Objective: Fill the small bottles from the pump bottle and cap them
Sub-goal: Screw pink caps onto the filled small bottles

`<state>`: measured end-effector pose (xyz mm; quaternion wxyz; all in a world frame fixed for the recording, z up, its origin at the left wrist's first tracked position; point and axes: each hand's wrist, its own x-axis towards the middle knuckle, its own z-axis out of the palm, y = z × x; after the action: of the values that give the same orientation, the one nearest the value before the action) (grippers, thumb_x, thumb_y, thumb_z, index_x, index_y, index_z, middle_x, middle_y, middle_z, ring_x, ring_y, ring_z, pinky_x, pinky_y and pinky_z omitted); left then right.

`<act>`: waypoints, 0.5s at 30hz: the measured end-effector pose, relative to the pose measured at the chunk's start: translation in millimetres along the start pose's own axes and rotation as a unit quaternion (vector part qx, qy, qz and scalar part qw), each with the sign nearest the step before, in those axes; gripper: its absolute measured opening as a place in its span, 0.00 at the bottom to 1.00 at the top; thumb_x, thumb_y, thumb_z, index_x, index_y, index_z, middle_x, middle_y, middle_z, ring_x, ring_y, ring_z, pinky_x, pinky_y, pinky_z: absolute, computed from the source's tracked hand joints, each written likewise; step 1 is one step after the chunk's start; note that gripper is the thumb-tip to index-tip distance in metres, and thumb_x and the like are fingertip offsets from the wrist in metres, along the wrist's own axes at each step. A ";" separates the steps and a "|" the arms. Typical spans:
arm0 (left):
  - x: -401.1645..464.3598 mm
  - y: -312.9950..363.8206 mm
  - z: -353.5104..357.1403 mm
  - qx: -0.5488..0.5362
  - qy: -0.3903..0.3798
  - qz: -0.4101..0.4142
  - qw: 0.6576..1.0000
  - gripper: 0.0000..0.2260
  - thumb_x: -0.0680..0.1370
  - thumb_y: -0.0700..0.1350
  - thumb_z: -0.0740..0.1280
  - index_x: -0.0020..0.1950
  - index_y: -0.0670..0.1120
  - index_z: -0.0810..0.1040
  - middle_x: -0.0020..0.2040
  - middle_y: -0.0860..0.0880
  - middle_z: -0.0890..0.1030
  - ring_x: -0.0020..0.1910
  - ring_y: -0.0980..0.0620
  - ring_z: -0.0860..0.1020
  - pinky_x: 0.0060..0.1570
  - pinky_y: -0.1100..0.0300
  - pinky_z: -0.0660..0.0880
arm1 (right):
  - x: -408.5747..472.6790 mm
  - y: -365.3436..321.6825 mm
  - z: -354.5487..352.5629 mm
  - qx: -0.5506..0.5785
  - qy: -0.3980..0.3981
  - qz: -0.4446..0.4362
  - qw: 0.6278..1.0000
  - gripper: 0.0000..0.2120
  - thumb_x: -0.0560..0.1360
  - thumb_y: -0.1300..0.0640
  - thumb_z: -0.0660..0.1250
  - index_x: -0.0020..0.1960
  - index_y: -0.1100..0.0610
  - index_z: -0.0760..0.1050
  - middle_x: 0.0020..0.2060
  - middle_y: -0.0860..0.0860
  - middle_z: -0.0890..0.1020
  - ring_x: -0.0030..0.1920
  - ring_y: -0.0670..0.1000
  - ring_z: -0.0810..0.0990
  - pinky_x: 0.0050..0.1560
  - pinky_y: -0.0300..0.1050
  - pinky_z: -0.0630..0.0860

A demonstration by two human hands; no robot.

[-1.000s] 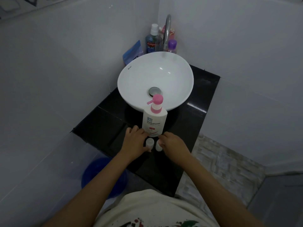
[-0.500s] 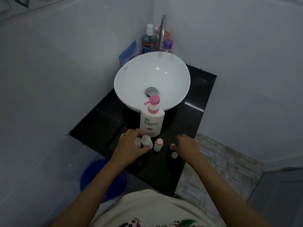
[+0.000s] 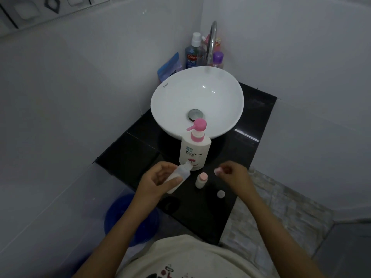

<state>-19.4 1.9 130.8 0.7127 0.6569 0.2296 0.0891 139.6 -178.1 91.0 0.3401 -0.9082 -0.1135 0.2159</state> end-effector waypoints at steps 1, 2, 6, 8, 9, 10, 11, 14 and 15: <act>-1.2 1.1 0.1 0.007 -0.010 0.002 1.000 0.11 0.71 0.35 0.70 0.49 0.49 0.78 0.48 0.54 0.82 0.46 0.63 0.81 0.44 0.68 0.78 | -11.8 -14.2 -13.2 0.084 -0.018 -0.025 0.996 0.08 0.74 0.57 0.69 0.52 0.56 0.78 0.43 0.50 0.82 0.38 0.42 0.80 0.36 0.31 0.73; -2.3 2.1 0.8 0.016 -0.022 0.005 1.000 0.11 0.71 0.36 0.70 0.50 0.49 0.79 0.48 0.54 0.83 0.47 0.62 0.81 0.44 0.69 0.77 | -24.1 -28.2 -25.6 0.154 -0.047 -0.057 0.985 0.09 0.73 0.60 0.68 0.53 0.58 0.79 0.43 0.50 0.83 0.36 0.40 0.81 0.36 0.29 0.74; -1.7 4.2 6.0 0.048 -0.054 0.026 0.997 0.11 0.71 0.40 0.71 0.52 0.49 0.80 0.50 0.53 0.83 0.50 0.59 0.80 0.45 0.68 0.77 | -56.9 -60.0 -51.0 0.213 -0.122 -0.167 0.955 0.12 0.72 0.64 0.69 0.55 0.58 0.79 0.47 0.52 0.85 0.45 0.46 0.84 0.49 0.35 0.79; -1.6 6.2 10.0 0.052 -0.063 0.033 0.996 0.10 0.72 0.40 0.70 0.52 0.48 0.80 0.50 0.51 0.83 0.50 0.58 0.80 0.46 0.67 0.78 | -61.7 -59.9 -51.0 0.202 -0.136 -0.178 0.954 0.13 0.71 0.63 0.70 0.56 0.57 0.79 0.48 0.52 0.85 0.48 0.50 0.84 0.53 0.41 0.80; -1.7 7.2 11.7 0.050 -0.066 0.034 0.996 0.10 0.72 0.40 0.70 0.52 0.48 0.80 0.50 0.51 0.82 0.50 0.58 0.80 0.46 0.67 0.78 | -62.7 -58.6 -50.7 0.188 -0.135 -0.181 0.956 0.14 0.71 0.63 0.70 0.56 0.56 0.79 0.48 0.52 0.85 0.48 0.50 0.83 0.53 0.41 0.79; -1.5 7.7 12.9 0.047 -0.069 0.034 0.996 0.10 0.72 0.40 0.70 0.52 0.48 0.80 0.49 0.51 0.83 0.50 0.59 0.80 0.46 0.67 0.78 | -63.5 -58.0 -50.7 0.174 -0.128 -0.185 0.959 0.14 0.71 0.63 0.70 0.55 0.55 0.79 0.48 0.52 0.84 0.48 0.50 0.83 0.53 0.40 0.79; -1.0 7.8 13.7 0.043 -0.072 0.033 0.996 0.10 0.72 0.40 0.70 0.52 0.49 0.81 0.49 0.52 0.83 0.50 0.59 0.80 0.47 0.67 0.78 | -64.7 -57.3 -51.3 0.161 -0.119 -0.191 0.961 0.14 0.70 0.63 0.71 0.55 0.55 0.79 0.48 0.51 0.84 0.48 0.48 0.83 0.52 0.38 0.79; 0.7 7.4 17.0 0.039 -0.087 0.037 0.995 0.10 0.72 0.38 0.70 0.52 0.48 0.81 0.51 0.53 0.83 0.50 0.58 0.81 0.48 0.66 0.77 | -65.9 -55.3 -52.4 0.134 -0.102 -0.212 0.963 0.14 0.70 0.65 0.71 0.54 0.54 0.79 0.48 0.49 0.84 0.48 0.45 0.82 0.51 0.33 0.77; 1.0 7.6 18.3 0.041 -0.091 0.039 0.994 0.10 0.72 0.39 0.70 0.52 0.48 0.81 0.50 0.53 0.83 0.50 0.58 0.81 0.48 0.66 0.77 | -65.4 -53.6 -52.3 0.131 -0.102 -0.213 0.963 0.13 0.70 0.64 0.71 0.54 0.54 0.80 0.47 0.49 0.84 0.47 0.44 0.82 0.49 0.32 0.77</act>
<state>-9.1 -13.2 138.6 0.6993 0.6992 0.1412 0.0471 103.3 -191.1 182.7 0.4804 -0.7839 -0.3091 0.2434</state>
